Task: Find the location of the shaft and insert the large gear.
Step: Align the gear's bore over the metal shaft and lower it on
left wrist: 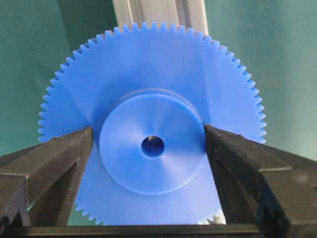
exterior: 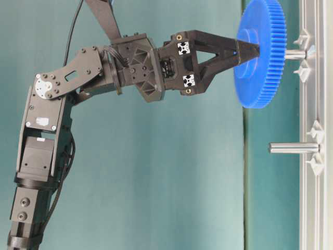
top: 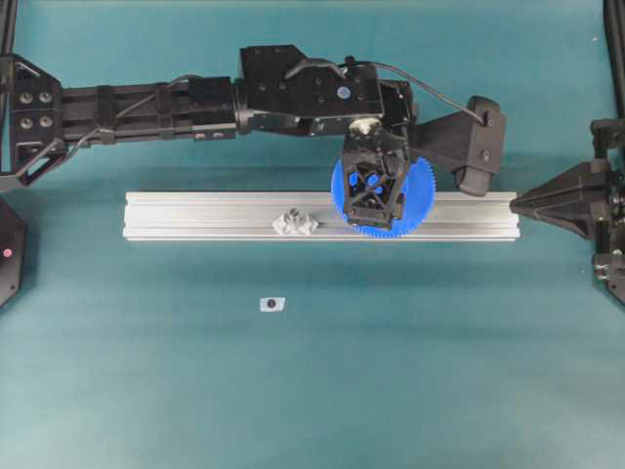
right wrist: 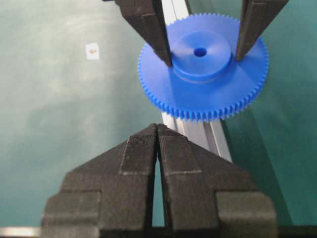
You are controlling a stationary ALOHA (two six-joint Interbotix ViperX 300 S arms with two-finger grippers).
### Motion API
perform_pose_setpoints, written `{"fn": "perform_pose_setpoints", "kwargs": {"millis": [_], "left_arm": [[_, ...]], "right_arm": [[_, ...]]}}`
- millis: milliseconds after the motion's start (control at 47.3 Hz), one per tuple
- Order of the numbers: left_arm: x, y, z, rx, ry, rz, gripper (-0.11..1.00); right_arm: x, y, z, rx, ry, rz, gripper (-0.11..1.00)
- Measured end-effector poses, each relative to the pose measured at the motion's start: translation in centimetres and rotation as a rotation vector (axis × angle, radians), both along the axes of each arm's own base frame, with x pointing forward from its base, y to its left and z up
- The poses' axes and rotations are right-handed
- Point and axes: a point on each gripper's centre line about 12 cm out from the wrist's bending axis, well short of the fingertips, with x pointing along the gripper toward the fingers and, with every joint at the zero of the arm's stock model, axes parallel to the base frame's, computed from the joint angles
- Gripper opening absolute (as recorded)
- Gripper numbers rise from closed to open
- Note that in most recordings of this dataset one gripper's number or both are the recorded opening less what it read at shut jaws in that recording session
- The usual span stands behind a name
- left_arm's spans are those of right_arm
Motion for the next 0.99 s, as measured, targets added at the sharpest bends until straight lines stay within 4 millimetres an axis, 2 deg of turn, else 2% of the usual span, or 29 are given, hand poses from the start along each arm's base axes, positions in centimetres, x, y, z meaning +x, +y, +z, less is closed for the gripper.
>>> {"fn": "perform_pose_setpoints", "kwargs": {"millis": [444, 656, 994], "left_arm": [[0.2, -0.3, 1.9, 0.001, -0.008, -0.001, 0.9], [0.2, -1.1, 2.0, -0.001, 0.006, -0.014, 0.9], [0.2, -1.4, 2.0, -0.001, 0.009, -0.019, 0.9]], "right_arm": [[0.0, 0.0, 0.0, 0.007, 0.001, -0.004, 0.03], [0.0, 0.0, 0.0, 0.01, 0.001, -0.005, 0.03], [0.0, 0.0, 0.0, 0.013, -0.001, -0.006, 0.03]]}}
